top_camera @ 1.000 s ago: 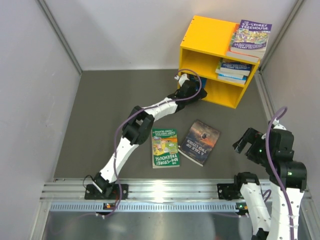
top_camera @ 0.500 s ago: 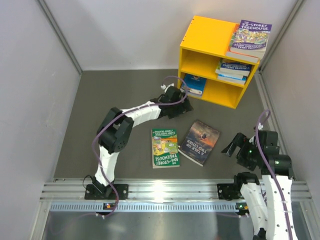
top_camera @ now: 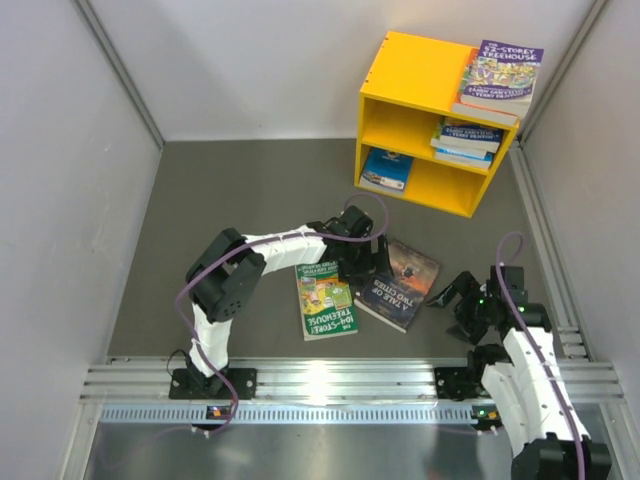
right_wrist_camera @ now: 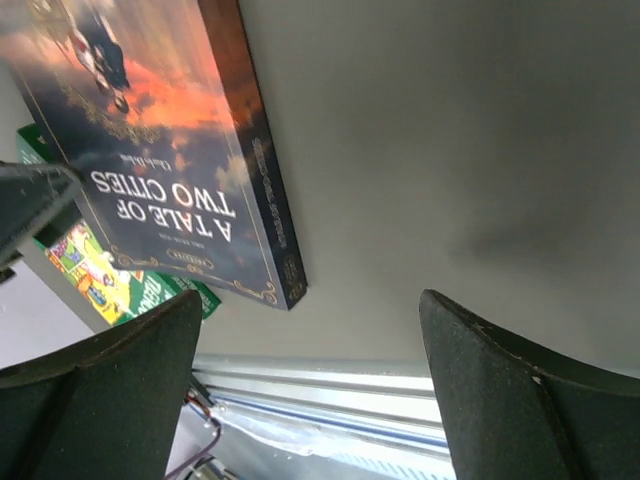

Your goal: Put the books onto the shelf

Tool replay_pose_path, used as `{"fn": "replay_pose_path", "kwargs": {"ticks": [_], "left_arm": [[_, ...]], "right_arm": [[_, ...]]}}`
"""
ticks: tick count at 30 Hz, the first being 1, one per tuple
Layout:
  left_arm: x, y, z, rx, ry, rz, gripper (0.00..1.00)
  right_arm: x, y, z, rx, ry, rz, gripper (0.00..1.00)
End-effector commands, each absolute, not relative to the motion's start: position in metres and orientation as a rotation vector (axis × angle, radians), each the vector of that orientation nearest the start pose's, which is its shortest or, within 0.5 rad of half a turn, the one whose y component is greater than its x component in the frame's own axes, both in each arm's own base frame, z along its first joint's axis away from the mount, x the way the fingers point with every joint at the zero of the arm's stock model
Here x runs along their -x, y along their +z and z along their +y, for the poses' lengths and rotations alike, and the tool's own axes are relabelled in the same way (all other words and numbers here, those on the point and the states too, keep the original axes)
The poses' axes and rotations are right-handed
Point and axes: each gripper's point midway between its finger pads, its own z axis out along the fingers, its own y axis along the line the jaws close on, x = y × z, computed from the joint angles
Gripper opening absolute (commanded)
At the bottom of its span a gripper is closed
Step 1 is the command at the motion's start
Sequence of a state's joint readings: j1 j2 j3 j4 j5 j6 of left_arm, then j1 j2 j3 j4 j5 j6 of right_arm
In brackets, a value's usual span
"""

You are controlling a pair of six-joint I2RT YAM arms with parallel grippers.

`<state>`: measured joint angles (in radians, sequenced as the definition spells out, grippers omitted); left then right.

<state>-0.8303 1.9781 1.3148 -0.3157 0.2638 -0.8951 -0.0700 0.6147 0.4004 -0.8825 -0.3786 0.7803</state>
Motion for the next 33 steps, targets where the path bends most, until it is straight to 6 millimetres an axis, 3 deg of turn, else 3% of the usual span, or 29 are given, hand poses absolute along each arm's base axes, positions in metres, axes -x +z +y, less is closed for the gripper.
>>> {"fn": "replay_pose_path", "kwargs": {"ticks": [1, 7, 12, 18, 22, 24, 25, 26, 28, 31, 33], "left_arm": [[-0.230, 0.004, -0.369, 0.008, -0.795, 2.959, 0.99], [-0.208, 0.001, -0.392, -0.078, -0.877, 3.002, 0.96], [-0.200, -0.007, -0.401, -0.034, -0.914, 3.038, 0.51], [-0.204, 0.005, -0.434, 0.005, -1.176, 2.975, 0.16], [-0.205, 0.024, -0.455, 0.001, -1.388, 2.911, 0.20], [-0.206, 0.030, -0.462, 0.006, -1.455, 2.884, 0.32], [-0.206, 0.031, -0.463, 0.004, -1.470, 2.881, 0.44], [-0.205, 0.030, -0.463, 0.007, -1.480, 2.885, 0.46], [-0.205, 0.032, -0.465, 0.019, -1.511, 2.874, 0.42], [-0.200, 0.031, -0.466, 0.050, -1.577, 2.864, 0.34], [-0.194, 0.028, -0.464, 0.082, -1.608, 2.881, 0.23]], "right_arm": [[-0.176, 0.071, 0.080, -0.971, 0.728, 2.427, 0.89], [-0.178, 0.035, 0.080, -0.999, 0.677, 2.502, 0.88], [-0.172, 0.010, 0.080, -1.004, 0.643, 2.583, 0.88], [-0.177, 0.008, 0.080, -0.961, 0.644, 2.586, 0.89], [-0.175, 0.003, 0.084, -0.976, 0.678, 2.595, 0.88], [-0.172, 0.002, 0.093, -0.942, 0.719, 2.609, 0.88], [-0.173, 0.003, 0.095, -0.936, 0.736, 2.600, 0.88], [-0.174, 0.004, 0.097, -0.934, 0.754, 2.592, 0.88], [-0.179, 0.010, 0.102, -0.924, 0.812, 2.550, 0.85], [-0.183, 0.017, 0.109, -0.928, 0.878, 2.504, 0.70], [-0.182, 0.019, 0.113, -0.927, 0.904, 2.501, 0.61]]}}
